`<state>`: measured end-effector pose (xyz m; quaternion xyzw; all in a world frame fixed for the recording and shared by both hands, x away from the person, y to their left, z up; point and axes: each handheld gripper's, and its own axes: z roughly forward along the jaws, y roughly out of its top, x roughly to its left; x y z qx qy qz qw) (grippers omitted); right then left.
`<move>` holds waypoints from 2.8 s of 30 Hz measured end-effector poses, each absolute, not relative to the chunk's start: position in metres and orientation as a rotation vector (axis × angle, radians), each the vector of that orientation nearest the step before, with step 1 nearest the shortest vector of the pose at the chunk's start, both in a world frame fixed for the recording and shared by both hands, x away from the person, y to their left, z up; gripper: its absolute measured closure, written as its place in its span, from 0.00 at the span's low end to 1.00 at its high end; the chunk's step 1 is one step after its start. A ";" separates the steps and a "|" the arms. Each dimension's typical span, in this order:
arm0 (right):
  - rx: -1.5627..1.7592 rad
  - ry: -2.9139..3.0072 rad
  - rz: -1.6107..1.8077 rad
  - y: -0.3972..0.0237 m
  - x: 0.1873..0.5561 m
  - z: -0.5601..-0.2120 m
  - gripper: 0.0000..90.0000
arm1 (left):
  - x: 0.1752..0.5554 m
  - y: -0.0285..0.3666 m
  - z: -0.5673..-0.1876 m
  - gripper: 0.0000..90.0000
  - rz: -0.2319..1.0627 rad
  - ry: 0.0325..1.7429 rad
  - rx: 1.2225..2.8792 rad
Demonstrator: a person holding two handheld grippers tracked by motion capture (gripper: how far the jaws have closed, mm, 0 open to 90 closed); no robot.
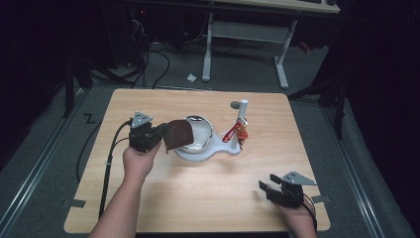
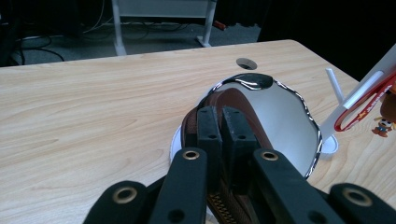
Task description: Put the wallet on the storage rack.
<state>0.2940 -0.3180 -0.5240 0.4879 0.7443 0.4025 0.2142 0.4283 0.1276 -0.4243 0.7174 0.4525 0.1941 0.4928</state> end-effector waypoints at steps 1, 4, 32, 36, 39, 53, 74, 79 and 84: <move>1.355 2.065 1.118 -0.318 0.294 -0.524 0.49 | 0.429 0.124 -0.425 0.97 0.471 1.096 1.746; 1.351 2.071 1.118 -0.317 0.294 -0.525 0.49 | 0.432 0.118 -0.426 0.97 0.479 1.098 1.760; 1.337 2.094 1.113 -0.314 0.295 -0.526 0.49 | 0.443 0.097 -0.434 0.83 0.474 1.094 1.725; 1.336 2.095 1.113 -0.314 0.295 -0.526 0.49 | 0.442 0.096 -0.433 0.81 0.479 1.081 1.729; 1.338 2.096 1.113 -0.314 0.295 -0.526 0.49 | 0.442 0.097 -0.433 0.78 0.475 1.077 1.725; 1.339 2.097 1.113 -0.314 0.295 -0.526 0.49 | 0.439 0.096 -0.431 0.66 0.461 1.052 1.717; 1.331 2.122 1.105 -0.312 0.297 -0.529 0.48 | 0.412 0.111 -0.422 0.50 0.525 0.999 1.726; 1.331 2.125 1.108 -0.312 0.297 -0.529 0.48 | 0.403 0.118 -0.428 0.49 0.517 0.988 1.740; 1.334 2.126 1.110 -0.313 0.297 -0.530 0.48 | 0.391 0.130 -0.436 0.46 0.517 0.978 1.748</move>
